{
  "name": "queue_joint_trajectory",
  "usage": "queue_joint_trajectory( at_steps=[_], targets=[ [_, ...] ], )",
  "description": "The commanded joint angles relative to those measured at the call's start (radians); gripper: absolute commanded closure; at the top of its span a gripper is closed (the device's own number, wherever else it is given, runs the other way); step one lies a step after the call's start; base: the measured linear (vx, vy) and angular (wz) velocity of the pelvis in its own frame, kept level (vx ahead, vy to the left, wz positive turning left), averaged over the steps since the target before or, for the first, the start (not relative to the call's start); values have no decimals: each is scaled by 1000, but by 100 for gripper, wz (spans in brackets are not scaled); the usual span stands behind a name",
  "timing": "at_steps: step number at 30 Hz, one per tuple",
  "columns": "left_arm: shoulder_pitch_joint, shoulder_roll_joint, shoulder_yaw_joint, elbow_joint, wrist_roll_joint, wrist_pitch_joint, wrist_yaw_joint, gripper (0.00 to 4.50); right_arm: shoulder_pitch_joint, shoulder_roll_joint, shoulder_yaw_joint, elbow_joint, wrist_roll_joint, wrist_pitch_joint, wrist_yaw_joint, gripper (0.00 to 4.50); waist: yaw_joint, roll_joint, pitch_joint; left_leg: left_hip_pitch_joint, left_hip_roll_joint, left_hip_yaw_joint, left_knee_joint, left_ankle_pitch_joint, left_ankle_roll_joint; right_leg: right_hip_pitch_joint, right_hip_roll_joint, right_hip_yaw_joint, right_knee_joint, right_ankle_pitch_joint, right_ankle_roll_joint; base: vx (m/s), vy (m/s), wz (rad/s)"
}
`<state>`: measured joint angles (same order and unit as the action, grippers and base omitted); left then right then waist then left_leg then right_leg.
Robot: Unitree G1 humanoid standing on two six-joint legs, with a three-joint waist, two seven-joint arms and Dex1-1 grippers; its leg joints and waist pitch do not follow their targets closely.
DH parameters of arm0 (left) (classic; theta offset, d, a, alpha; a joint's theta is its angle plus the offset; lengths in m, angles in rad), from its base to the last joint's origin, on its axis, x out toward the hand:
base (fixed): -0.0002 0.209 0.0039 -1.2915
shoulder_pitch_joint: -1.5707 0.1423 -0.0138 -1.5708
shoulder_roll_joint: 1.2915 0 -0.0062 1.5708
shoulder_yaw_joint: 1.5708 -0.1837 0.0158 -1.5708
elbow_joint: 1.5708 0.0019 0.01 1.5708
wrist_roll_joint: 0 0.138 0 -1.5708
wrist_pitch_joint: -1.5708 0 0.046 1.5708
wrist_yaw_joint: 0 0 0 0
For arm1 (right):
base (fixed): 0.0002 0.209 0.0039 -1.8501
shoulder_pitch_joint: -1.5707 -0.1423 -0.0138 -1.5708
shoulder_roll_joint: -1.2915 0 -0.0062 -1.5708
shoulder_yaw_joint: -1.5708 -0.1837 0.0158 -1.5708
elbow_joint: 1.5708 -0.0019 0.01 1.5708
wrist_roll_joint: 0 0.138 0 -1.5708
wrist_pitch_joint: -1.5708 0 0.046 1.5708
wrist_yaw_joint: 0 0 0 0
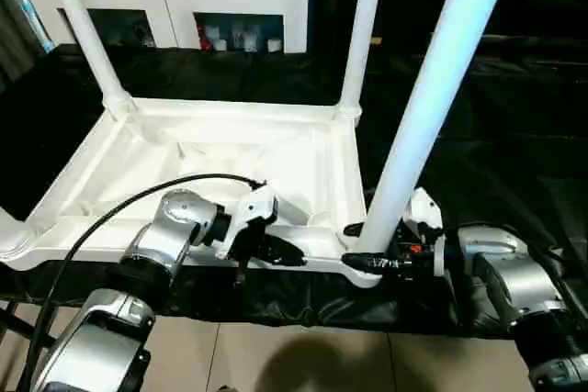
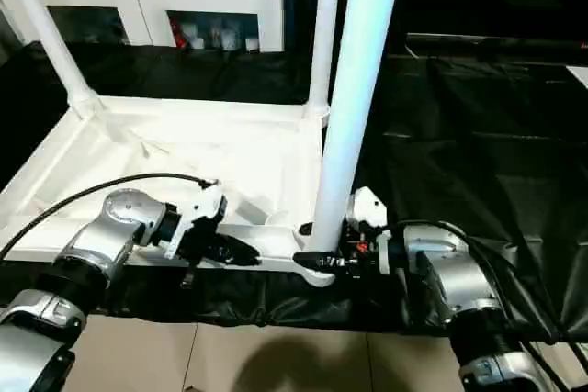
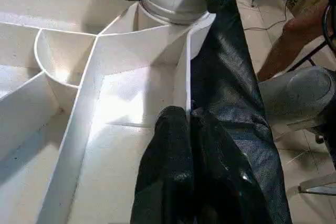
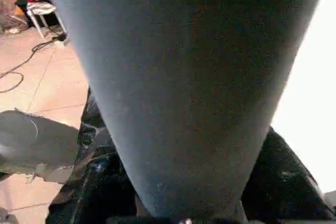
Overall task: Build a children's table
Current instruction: Rotate leg to tighten
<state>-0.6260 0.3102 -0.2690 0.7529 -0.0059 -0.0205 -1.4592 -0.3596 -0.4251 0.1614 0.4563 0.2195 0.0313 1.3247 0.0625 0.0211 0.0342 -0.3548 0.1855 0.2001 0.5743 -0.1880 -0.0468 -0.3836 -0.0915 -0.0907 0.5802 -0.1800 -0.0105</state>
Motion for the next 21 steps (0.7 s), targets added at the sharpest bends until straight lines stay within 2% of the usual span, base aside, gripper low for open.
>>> queue_joint_trajectory(
  at_steps=[1,3,7,10,12,13,15,16,18,21],
  targets=[
    [-26,-9,-10,2,-5,-9,-5,450,23,17,72,58,-35,19,52,235,4,-5,-52,6,57,-21,-61,-207,82,43,-68,50,-57,-173,-268,0,0,0],
    [-25,-9,-8,3,-5,-6,-2,450,27,19,67,64,-31,12,50,242,4,-3,-50,6,57,-22,-62,-223,77,43,-68,50,-60,-196,-266,0,0,0],
    [-19,-29,8,7,12,21,102,450,52,54,-3,84,-20,-29,-84,246,5,-4,-50,8,59,-22,-64,-241,70,42,-69,51,-62,-213,-263,0,0,0],
    [-14,-46,15,0,22,40,174,450,59,85,-33,88,-37,-31,-214,250,1,-8,-43,13,56,-25,-71,-296,40,38,-72,51,-77,-349,-223,0,0,0],
    [-7,-67,23,-13,22,59,223,450,55,120,-51,73,-52,-2,-322,251,-4,-8,-40,14,55,-29,-73,-314,26,34,-73,51,-85,-420,-192,0,0,0],
    [15,-120,33,-50,21,100,311,450,54,210,-98,31,-73,68,-562,252,-11,-12,-38,13,56,-33,-77,-319,16,34,-73,51,-87,-442,-178,0,0,0],
    [15,-120,33,-50,21,100,311,450,54,210,-98,31,-73,68,-562,253,-16,-8,-38,13,55,-36,-80,-328,0,29,-73,50,-88,-463,-168,-28,1,-3],
    [25,-151,35,-63,27,116,368,450,57,259,-120,11,-91,90,-684,253,-25,-13,-37,8,53,-39,-81,-342,-1,32,-74,48,-94,-495,-142,0,0,0],
    [35,-190,32,-74,37,127,431,450,62,322,-147,-9,-111,118,-823,254,-33,-12,-35,15,51,-38,-80,-362,-7,21,-72,48,-100,-522,-133,0,0,0],
    [46,-221,20,-88,48,132,476,450,64,373,-164,-25,-137,145,-938,254,-34,-11,-35,19,46,-38,-77,-374,2,16,-72,48,-109,-562,-108,0,0,0]
  ],
)
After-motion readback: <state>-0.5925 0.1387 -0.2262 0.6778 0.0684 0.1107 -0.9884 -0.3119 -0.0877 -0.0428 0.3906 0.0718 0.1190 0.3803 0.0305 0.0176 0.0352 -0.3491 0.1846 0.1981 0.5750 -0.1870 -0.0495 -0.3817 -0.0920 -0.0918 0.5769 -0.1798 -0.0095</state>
